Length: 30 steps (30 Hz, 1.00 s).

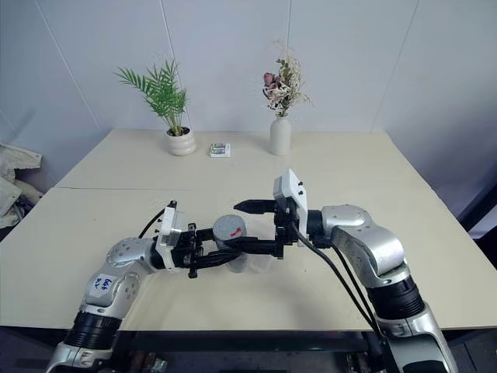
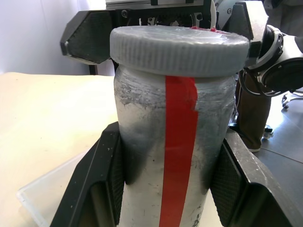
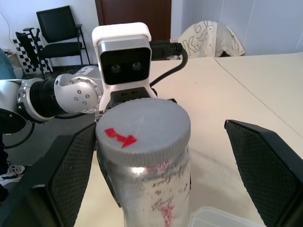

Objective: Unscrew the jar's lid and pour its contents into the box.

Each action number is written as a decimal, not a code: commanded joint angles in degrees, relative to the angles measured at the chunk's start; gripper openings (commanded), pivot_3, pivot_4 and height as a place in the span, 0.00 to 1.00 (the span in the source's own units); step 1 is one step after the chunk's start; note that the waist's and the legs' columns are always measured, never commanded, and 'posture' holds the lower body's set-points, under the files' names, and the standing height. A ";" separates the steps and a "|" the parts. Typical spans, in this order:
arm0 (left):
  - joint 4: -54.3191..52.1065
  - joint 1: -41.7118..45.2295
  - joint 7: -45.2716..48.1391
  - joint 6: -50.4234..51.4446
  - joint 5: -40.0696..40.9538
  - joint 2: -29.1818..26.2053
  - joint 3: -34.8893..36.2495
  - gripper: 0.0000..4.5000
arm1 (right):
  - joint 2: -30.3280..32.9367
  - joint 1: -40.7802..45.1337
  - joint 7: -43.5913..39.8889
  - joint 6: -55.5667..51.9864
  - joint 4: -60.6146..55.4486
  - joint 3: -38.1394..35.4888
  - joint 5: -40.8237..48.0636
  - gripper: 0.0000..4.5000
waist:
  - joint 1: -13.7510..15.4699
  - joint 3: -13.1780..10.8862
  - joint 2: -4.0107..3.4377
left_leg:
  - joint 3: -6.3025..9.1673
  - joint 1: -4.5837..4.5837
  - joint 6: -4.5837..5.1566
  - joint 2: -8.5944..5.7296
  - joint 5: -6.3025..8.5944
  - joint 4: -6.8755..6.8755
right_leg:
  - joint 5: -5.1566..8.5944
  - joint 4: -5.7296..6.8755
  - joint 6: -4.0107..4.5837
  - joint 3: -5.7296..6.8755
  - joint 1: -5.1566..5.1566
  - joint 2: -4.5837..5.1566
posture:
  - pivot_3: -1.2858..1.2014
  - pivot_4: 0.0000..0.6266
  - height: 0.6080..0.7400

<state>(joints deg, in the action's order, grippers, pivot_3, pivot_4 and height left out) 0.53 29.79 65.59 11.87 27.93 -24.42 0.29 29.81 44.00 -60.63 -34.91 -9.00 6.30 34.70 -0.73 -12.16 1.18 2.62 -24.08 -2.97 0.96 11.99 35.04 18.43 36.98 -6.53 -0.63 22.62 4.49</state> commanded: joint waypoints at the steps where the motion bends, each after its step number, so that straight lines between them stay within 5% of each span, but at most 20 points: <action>1: -2.99 -0.30 1.60 -0.94 1.80 -0.38 0.18 0.46 | 2.60 -0.48 1.97 1.45 2.00 -5.39 -1.05 1.00 | 0.05 0.00 0.00 | 0.00 0.00 0.00 0.00 0.00 0.00 | 0.00 -0.01 0.00 0.00 0.00 0.00 | 0.52 0.24 1.00; 14: -2.46 -0.40 1.32 -0.81 1.62 -1.05 1.12 0.46 | 5.53 -2.75 0.02 -1.90 -1.39 -8.83 3.58 1.00 | 0.37 0.00 -0.01 | -0.01 0.00 0.01 0.00 0.01 -0.01 | 0.00 -0.03 0.00 -0.01 -0.01 -0.01 | 0.52 0.24 1.00; 30: -2.08 0.46 -0.01 -0.01 1.05 -0.73 0.09 0.46 | -3.41 2.96 7.91 -4.39 -6.91 1.57 0.48 1.00 | 0.41 0.00 -0.01 | 0.00 0.00 0.01 0.01 0.01 0.00 | 0.00 -0.02 0.00 -0.01 -0.01 0.00 | 0.52 0.24 1.00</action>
<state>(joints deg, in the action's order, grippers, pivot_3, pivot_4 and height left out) 0.25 29.40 65.74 11.99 28.19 -25.16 0.30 27.07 45.02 -53.25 -40.36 -15.17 7.69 35.54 -0.31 -12.16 1.18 2.62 -24.08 -2.96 0.96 12.00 35.04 18.43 36.96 -6.53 -0.65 22.62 4.49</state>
